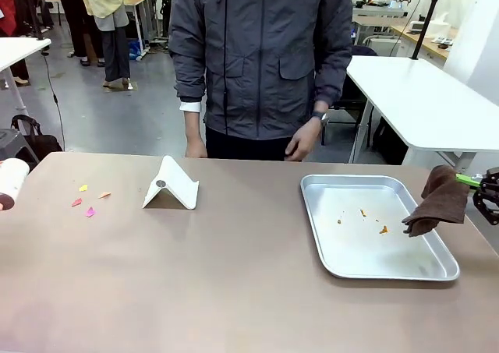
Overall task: Clean the surface of the table.
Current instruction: If a person points to the right, clean the right side of the table with your right hand, and if they point to the left, clean the left side with your left hand.
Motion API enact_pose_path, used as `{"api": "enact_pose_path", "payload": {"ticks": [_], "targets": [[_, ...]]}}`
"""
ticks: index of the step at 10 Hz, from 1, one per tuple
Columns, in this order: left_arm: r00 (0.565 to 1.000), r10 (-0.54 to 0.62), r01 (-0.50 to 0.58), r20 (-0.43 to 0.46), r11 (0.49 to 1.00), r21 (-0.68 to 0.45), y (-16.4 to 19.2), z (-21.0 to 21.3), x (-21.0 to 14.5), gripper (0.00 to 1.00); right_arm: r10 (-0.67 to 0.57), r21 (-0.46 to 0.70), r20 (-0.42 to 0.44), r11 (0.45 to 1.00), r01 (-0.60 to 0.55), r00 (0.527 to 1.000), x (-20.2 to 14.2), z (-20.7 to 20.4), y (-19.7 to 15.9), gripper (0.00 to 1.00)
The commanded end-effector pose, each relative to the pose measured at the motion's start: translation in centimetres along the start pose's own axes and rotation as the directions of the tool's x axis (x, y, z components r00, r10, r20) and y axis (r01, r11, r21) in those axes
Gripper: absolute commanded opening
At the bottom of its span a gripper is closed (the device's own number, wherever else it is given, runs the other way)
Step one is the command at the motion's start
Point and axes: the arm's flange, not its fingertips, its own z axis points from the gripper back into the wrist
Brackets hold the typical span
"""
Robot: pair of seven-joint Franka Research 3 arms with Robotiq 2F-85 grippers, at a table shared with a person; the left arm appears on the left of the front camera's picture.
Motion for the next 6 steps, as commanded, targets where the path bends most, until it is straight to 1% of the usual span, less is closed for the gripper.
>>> {"api": "enact_pose_path", "payload": {"ticks": [1,6], "targets": [[1.000,-0.017,0.017,-0.008,1.000,-0.016,-0.29,0.15,-0.09,0.00,-0.004,0.003,0.000,1.000,0.004,1.000,-0.08,0.20,0.14,0.00],[1.000,-0.017,0.017,-0.008,1.000,-0.016,-0.29,0.15,-0.09,0.00,-0.004,0.003,0.000,1.000,0.004,1.000,-0.08,0.20,0.14,0.00]]}}
